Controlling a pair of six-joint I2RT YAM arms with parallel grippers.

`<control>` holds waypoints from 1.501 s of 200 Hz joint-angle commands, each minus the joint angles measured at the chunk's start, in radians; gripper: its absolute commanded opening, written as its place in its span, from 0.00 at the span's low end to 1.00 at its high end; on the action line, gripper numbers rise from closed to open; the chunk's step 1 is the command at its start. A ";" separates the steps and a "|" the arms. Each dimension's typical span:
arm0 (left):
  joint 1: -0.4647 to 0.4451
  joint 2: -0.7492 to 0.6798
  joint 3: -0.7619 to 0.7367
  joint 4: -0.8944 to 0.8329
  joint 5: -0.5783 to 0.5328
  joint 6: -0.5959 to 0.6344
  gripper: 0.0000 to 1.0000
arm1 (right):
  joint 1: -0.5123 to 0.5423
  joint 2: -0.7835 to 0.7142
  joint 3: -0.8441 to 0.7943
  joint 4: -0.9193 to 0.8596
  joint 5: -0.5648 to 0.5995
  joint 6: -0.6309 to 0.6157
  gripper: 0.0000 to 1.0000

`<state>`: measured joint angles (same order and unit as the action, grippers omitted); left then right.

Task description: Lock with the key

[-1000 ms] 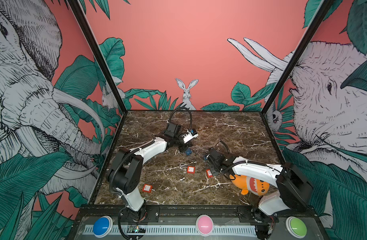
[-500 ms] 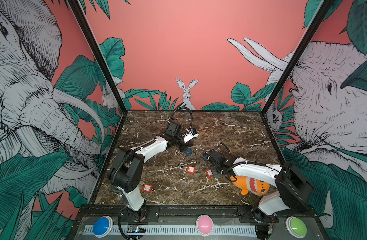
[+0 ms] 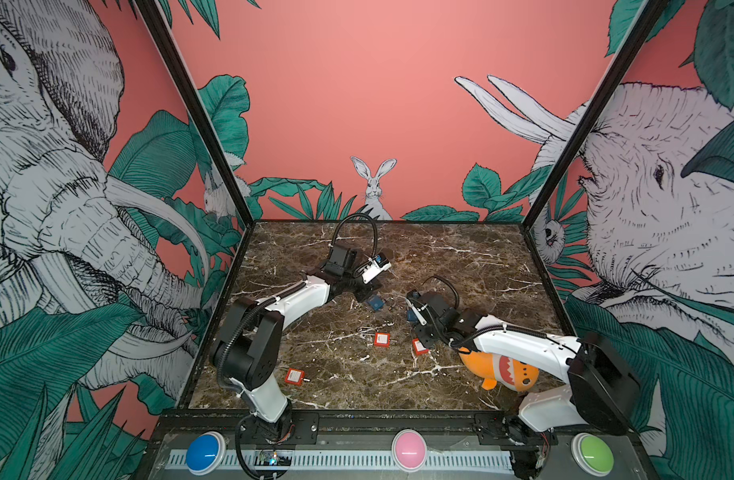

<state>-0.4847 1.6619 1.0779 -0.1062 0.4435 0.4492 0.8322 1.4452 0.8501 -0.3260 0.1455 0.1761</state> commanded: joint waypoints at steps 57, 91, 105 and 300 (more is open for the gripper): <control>0.032 -0.068 -0.035 -0.046 -0.069 -0.059 0.21 | 0.002 0.323 0.342 -0.021 -0.122 -0.020 0.53; 0.079 -0.040 -0.034 -0.032 -0.098 -0.173 0.21 | 0.001 0.447 0.455 -0.118 -0.131 0.038 0.51; 0.086 -0.002 0.007 -0.097 -0.109 -0.189 0.21 | 0.000 0.446 0.441 -0.099 -0.093 0.044 0.51; -0.008 0.316 0.268 -0.358 -0.256 -0.310 0.22 | -0.027 0.305 0.307 -0.054 0.151 -0.030 0.54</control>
<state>-0.4812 1.9663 1.3106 -0.4137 0.1959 0.1814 0.8097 1.7763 1.1698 -0.3752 0.2592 0.1627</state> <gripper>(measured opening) 0.220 0.541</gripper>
